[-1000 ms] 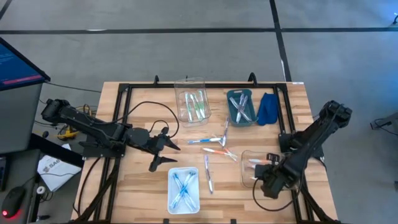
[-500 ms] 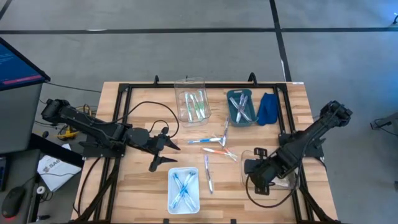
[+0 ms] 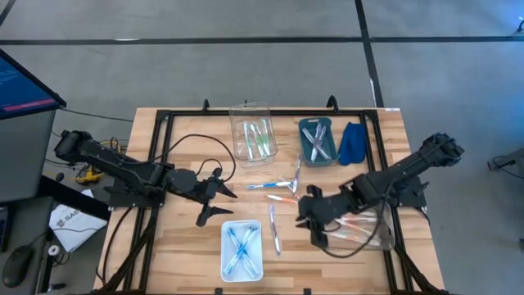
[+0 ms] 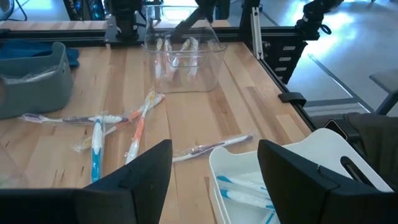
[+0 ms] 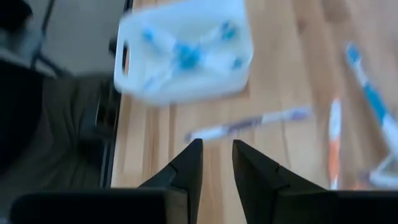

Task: Pick & Place Toothbrushes
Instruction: Put the purple toothbrush into the green bin

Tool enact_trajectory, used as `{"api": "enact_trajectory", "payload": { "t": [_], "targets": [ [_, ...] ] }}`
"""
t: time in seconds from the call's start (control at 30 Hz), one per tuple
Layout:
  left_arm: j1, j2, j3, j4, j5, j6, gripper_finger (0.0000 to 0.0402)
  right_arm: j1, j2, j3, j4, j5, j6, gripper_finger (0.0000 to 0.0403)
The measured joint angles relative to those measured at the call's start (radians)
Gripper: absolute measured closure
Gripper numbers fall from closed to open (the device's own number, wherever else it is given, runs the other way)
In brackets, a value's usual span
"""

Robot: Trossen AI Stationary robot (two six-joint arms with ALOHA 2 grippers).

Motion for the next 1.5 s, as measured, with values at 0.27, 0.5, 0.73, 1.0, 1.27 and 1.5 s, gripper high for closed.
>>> {"api": "enact_trajectory", "payload": {
  "t": [0.27,0.5,0.73,1.0,1.27,1.5],
  "targets": [
    [0.000,0.000,0.000,0.012,0.000,0.011,0.0170,-0.123,0.003,0.000,0.156,0.000,-0.197,0.0321],
    [0.007,0.000,0.000,0.015,-0.079,0.035,0.0170,-0.220,0.003,-0.034,0.195,0.004,-0.401,0.0321],
    [0.089,0.000,-0.021,0.042,-0.133,0.078,0.0170,-0.283,0.004,-0.159,0.307,0.003,-0.492,0.0321],
    [0.288,0.062,-0.021,0.260,-0.047,0.160,0.0170,-0.382,0.004,-0.247,0.352,-0.001,-0.491,0.0321],
    [0.441,0.256,-0.020,0.580,0.086,0.180,0.0170,-0.459,0.004,-0.273,0.301,-0.001,-0.514,0.0321],
    [0.498,0.393,-0.020,0.765,0.136,0.168,0.0170,-0.497,0.004,-0.273,0.295,-0.003,-0.529,0.0321]
  ]
}}
